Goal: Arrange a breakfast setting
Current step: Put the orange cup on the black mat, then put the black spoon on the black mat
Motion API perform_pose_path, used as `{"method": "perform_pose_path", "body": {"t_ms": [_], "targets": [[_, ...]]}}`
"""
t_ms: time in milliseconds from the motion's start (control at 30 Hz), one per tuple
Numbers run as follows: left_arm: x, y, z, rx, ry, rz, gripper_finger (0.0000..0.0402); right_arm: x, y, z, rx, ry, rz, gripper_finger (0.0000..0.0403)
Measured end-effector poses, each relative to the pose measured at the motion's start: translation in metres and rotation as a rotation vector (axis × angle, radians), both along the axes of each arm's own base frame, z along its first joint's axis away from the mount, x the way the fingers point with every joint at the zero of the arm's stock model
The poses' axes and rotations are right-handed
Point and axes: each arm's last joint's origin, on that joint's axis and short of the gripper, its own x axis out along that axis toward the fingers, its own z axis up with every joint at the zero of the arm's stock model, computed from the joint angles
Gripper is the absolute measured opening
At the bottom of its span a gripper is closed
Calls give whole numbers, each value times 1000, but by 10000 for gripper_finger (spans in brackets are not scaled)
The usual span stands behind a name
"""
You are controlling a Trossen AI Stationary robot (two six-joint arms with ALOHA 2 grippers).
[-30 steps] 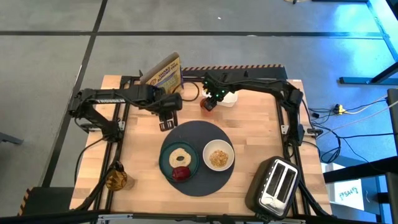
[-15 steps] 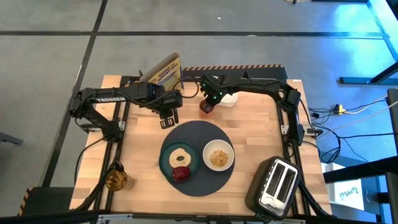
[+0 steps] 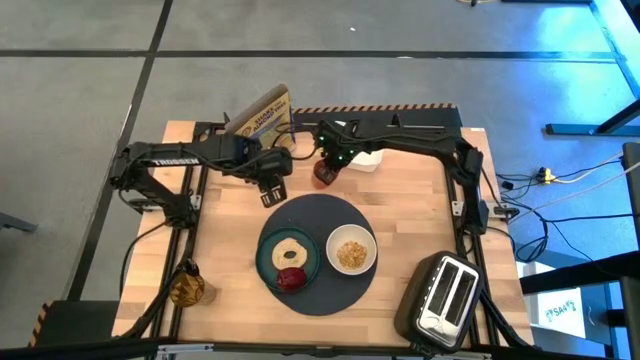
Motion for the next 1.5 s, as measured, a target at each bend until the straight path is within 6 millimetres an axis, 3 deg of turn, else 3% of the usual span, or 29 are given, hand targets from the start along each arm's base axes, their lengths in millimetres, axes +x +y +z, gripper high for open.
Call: {"method": "perform_pose_path", "body": {"t_ms": [200, 400, 567, 800, 1000, 1300, 1500], "targets": [[-12, -13, 10, -20, -34, 30, 117, 10, 39, 10, 38, -21, 54, 1], [-37, -27, 29, -51, -137, 100, 117, 19, 77, 1, 62, 8, 119, 1], [-56, -38, 40, -56, -187, 113, 117, 19, 93, -14, 35, 114, 151, 0], [-76, -51, 46, -76, -192, 140, 117, 31, 95, -45, 7, 173, 177, 0], [-82, -71, 47, -167, -184, 55, 117, 34, 95, -53, 37, 189, 193, 12], [-102, -92, 50, -427, -70, -117, 117, 34, 95, -53, 45, 185, 208, 119], [-115, -103, 52, -532, -4, -191, 117, 31, 96, -40, 51, 148, 213, 177]]}}
